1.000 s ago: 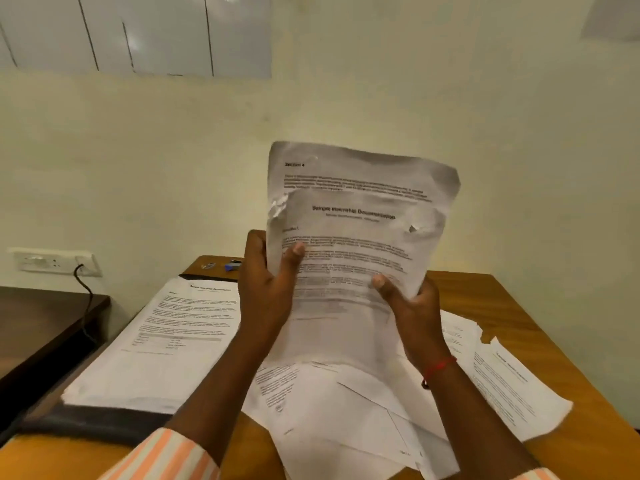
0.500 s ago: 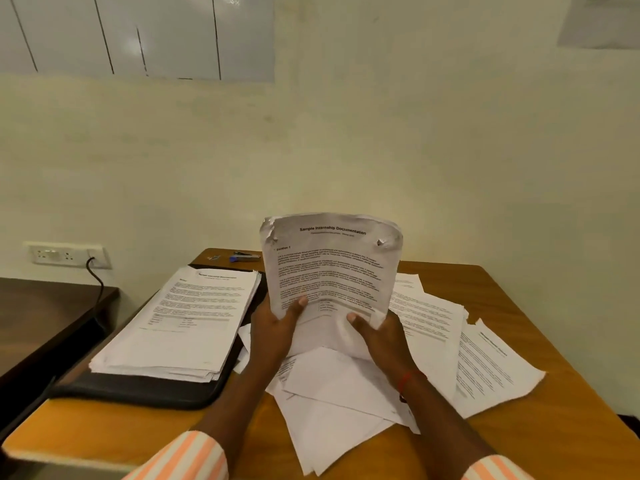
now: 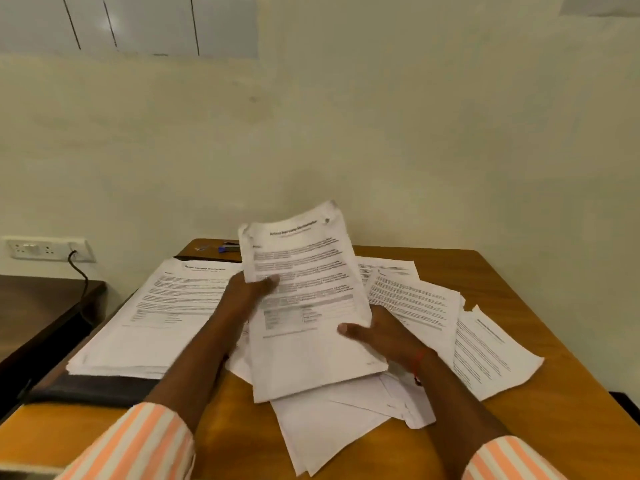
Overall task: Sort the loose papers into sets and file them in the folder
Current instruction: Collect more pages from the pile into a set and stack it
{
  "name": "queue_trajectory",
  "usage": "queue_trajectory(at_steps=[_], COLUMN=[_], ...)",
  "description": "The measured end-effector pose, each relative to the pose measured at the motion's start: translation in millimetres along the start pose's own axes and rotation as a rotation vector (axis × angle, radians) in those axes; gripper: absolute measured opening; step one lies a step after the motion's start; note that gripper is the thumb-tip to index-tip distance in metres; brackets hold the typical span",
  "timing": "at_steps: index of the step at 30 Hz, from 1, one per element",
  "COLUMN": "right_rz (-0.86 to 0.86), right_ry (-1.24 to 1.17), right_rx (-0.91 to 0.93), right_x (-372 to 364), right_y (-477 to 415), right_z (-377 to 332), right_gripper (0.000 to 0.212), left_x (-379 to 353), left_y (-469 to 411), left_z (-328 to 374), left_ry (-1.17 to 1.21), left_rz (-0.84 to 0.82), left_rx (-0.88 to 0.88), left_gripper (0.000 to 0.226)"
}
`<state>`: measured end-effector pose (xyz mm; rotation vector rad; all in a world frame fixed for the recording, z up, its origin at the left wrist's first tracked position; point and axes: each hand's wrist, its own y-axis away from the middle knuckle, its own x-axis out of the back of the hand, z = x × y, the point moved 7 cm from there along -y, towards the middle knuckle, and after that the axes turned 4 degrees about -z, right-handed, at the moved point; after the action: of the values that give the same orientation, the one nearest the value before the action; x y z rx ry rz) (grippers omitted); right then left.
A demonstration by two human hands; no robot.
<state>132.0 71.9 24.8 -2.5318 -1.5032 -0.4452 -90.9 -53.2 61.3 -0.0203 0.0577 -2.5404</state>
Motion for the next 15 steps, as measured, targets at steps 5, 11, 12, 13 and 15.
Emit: queue_trajectory(at_steps=[5,11,12,13,15], right_rz=[0.446,0.747,0.745,0.739,0.721], right_ry=[0.100,0.838,0.825,0.805,0.759], right_rx=[-0.234,-0.683,-0.731,-0.772,-0.824], right_x=[61.5,132.4,134.8,136.6,139.5], right_y=[-9.3,-0.2,2.0,2.4,2.6], right_z=[29.1,58.1,63.9,71.3,81.7], right_gripper=[0.054,0.071,0.078,0.085,0.094], left_x=[-9.3,-19.2,-21.1,-22.4,-25.5], left_y=[-16.7,-41.8,-44.5,-45.7,-47.9], left_z=[-45.1,-73.8,-76.7,-78.4,-80.2], left_ry=[-0.073,-0.195,-0.224,-0.253,-0.317], left_rz=[-0.005,-0.076,-0.077,-0.075,-0.080], left_rx=[0.176,0.224,0.205,0.186,0.148], left_gripper=[0.022,0.046,0.049,0.050,0.044])
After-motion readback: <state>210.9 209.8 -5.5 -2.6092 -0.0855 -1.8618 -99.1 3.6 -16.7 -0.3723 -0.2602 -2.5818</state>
